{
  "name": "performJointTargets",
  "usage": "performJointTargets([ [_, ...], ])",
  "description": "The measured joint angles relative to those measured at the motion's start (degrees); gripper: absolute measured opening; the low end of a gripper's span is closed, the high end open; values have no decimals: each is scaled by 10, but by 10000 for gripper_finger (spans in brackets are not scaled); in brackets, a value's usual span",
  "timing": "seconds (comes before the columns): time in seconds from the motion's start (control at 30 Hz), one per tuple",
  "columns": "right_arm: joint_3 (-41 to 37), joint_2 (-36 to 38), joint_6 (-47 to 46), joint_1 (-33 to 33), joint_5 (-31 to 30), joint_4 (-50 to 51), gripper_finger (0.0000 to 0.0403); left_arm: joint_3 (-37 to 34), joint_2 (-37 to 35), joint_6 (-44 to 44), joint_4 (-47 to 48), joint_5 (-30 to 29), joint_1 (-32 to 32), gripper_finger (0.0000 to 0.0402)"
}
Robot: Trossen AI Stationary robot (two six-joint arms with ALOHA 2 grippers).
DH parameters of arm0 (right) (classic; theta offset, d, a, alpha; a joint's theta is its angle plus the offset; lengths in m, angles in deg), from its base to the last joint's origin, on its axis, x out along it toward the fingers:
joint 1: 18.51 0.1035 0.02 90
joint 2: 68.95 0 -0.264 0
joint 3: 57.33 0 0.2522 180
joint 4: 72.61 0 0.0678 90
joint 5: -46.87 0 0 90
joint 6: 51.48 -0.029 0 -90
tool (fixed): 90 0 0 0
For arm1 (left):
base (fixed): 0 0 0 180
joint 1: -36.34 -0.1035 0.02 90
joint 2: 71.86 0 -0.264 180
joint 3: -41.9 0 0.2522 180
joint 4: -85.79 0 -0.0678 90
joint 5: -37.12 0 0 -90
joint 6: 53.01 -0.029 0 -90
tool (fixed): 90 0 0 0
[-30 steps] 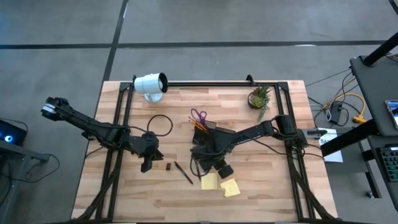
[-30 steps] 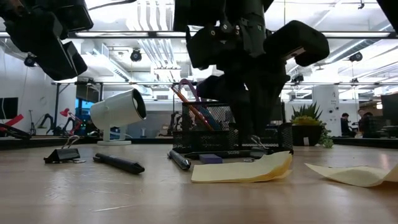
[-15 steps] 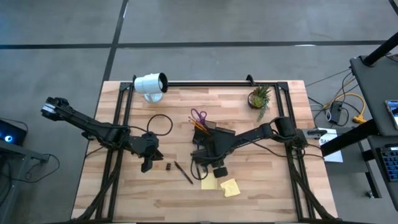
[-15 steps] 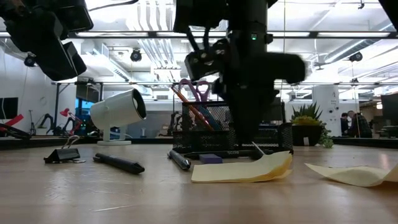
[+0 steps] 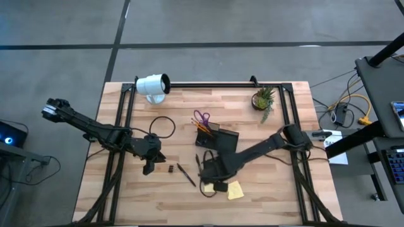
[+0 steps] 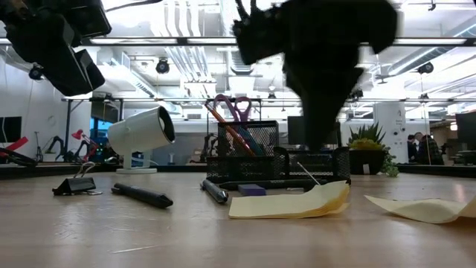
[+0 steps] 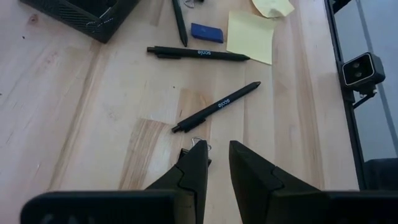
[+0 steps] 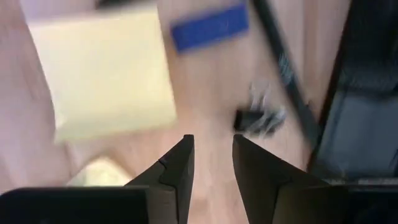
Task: Pick and place office supplies into organizer
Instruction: Put the right black binder clip into the black desk organizer
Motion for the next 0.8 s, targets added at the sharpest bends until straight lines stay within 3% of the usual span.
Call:
performJointTargets([
  [0.13, -1, 0, -128, 6, -11, 31, 98, 0, 0, 0, 0, 0, 0, 50],
  [0.27, -1, 0, -320, 6, -43, 32, 98, 0, 0, 0, 0, 0, 0, 50],
  [0.47, -1, -9, -604, 3, -45, 21, 98, 0, 0, 1, 0, 0, 0, 50],
  [0.63, 16, -9, -669, -9, 9, 10, 98, 0, 0, 5, 0, 14, -1, 50],
  [0.8, 48, -9, -706, -27, 6, 52, 98, 11, 0, 6, 0, 47, 0, 50],
])
